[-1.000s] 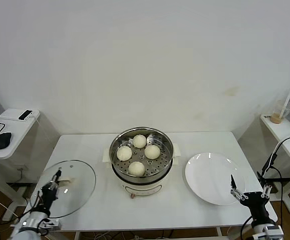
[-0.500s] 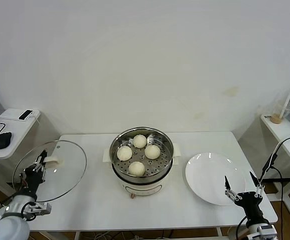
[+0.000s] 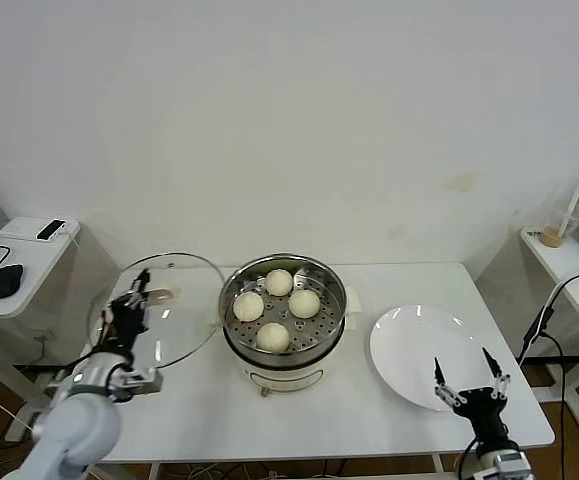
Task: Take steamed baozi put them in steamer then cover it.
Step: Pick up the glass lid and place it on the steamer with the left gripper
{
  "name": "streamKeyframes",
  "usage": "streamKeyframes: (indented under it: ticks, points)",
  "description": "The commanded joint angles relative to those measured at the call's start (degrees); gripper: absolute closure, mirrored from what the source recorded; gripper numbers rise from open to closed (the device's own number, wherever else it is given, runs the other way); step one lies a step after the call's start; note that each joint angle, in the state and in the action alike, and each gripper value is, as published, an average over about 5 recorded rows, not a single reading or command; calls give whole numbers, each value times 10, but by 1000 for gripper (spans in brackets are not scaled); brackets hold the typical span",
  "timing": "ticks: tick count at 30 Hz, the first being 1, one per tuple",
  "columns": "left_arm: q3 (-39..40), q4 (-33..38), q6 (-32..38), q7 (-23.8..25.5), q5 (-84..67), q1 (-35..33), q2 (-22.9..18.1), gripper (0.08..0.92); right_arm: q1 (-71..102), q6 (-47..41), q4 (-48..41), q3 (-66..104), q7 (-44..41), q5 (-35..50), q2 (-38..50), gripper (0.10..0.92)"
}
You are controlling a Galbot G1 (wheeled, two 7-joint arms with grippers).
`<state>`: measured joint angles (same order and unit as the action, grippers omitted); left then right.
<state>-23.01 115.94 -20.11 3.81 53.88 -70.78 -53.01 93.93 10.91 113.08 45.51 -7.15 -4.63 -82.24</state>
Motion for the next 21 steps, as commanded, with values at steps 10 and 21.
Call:
streamKeyframes:
  ticks: [10, 21]
  points:
    - [233, -70, -81, 128, 229, 209, -197, 858, -1, 8, -18, -21, 6, -53, -18, 203]
    - [268, -130, -88, 153, 284, 230, -281, 858, -4, 15, -37, -27, 8, -61, -16, 203]
